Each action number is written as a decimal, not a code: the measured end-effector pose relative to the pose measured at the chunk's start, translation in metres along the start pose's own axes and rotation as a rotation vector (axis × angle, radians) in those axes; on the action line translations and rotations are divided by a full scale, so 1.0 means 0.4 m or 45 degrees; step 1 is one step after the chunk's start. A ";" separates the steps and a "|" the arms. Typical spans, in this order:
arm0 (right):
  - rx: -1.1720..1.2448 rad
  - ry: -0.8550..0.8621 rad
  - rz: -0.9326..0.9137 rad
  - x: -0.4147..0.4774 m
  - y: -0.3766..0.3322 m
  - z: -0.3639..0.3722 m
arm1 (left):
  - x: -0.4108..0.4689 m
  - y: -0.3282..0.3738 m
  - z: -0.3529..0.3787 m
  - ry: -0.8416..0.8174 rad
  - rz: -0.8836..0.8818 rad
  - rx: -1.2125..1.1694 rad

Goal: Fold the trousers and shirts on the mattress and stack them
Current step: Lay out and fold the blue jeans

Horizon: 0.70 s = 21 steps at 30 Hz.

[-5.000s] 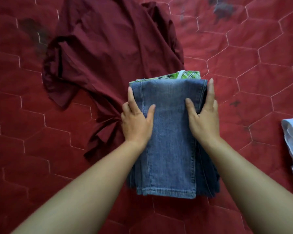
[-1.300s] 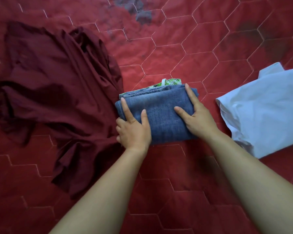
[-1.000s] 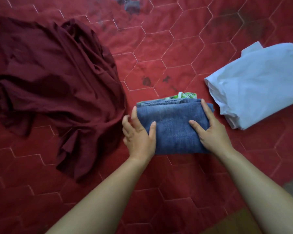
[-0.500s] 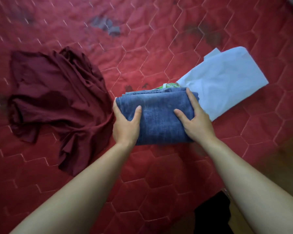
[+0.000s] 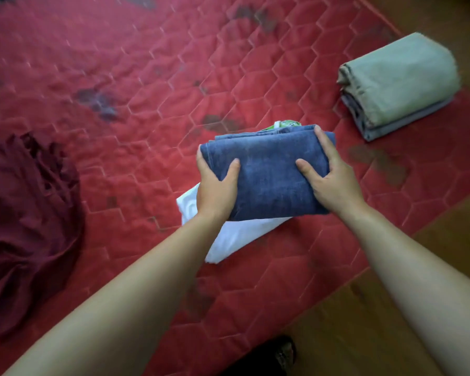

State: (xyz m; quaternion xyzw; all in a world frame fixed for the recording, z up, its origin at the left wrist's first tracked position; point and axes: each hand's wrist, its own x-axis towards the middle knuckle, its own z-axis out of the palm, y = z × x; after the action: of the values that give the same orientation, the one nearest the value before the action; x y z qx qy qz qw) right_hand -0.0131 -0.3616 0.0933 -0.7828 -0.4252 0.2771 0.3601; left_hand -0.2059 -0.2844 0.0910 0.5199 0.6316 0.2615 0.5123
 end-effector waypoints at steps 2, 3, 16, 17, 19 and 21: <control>-0.002 0.035 -0.012 0.071 0.038 -0.077 | 0.035 0.045 0.086 -0.083 0.042 -0.037; -0.012 0.052 0.001 0.104 0.056 -0.122 | 0.049 0.073 0.130 -0.124 0.062 -0.042; -0.165 0.079 -0.071 0.633 0.327 -0.612 | 0.237 0.360 0.745 -0.177 0.279 -0.090; -0.202 0.063 -0.080 0.674 0.355 -0.627 | 0.254 0.359 0.786 -0.156 0.258 -0.066; -0.336 -0.021 -0.077 0.740 0.415 -0.632 | 0.292 0.335 0.860 -0.169 0.174 0.028; -0.496 -0.149 -0.017 0.774 0.466 -0.610 | 0.325 0.297 0.910 -0.210 0.012 0.170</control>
State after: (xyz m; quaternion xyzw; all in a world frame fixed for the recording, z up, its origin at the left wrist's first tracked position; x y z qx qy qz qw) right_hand 0.4046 -0.2444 0.0478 -0.8173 -0.4962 0.2324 0.1785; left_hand 0.1835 -0.1993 0.0217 0.5757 0.6008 0.1774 0.5255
